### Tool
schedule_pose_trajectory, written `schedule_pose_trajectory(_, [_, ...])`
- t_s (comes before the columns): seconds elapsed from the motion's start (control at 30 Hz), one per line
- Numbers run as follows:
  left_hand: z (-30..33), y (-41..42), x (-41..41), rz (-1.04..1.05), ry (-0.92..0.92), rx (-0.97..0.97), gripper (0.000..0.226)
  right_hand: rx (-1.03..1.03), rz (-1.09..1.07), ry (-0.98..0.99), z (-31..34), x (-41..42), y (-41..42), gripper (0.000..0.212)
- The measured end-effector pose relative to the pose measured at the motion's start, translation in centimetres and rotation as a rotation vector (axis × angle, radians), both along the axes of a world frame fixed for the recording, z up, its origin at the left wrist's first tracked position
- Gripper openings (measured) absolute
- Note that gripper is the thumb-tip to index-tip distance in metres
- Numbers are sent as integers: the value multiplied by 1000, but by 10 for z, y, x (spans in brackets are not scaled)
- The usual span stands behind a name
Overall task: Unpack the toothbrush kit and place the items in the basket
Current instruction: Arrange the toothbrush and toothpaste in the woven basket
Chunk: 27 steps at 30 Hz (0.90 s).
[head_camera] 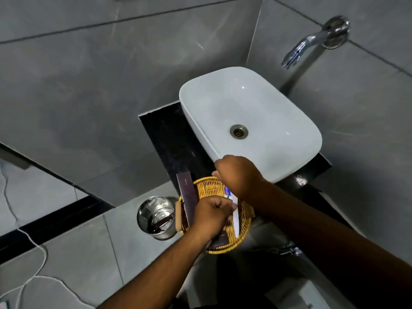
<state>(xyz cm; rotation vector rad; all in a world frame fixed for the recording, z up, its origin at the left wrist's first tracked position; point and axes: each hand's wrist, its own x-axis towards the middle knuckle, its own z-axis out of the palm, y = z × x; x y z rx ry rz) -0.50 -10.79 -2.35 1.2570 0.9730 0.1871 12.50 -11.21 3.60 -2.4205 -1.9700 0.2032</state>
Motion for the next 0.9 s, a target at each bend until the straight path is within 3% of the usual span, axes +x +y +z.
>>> schedule_pose_trajectory(0.13, [-9, -4, 2, -33, 32, -26, 11, 215, 67, -104, 7, 3, 5, 33])
schedule_pose_trajectory(0.23, [-19, -1, 0, -40, 104, -60, 13, 383, 82, -34, 22, 21, 13, 36])
schedule_pose_trajectory(0.4, [-30, 7, 11, -57, 257, -66, 5, 415, 75, 51, 38, 38, 20, 37])
schedule_pose_trajectory(0.6, [-36, 7, 24, -305, 414, 319, 13, 350, 85, 150, 30, 27, 4, 35])
schedule_pose_trajectory(0.77, [-38, 4, 26, -339, 427, 687, 21, 318, 90, 159, 25, 29, -1, 36])
schedule_pose_trajectory(0.9, [-42, 2, 22, -565, 479, 890, 18, 311, 101, 115, 20, 36, -4, 37])
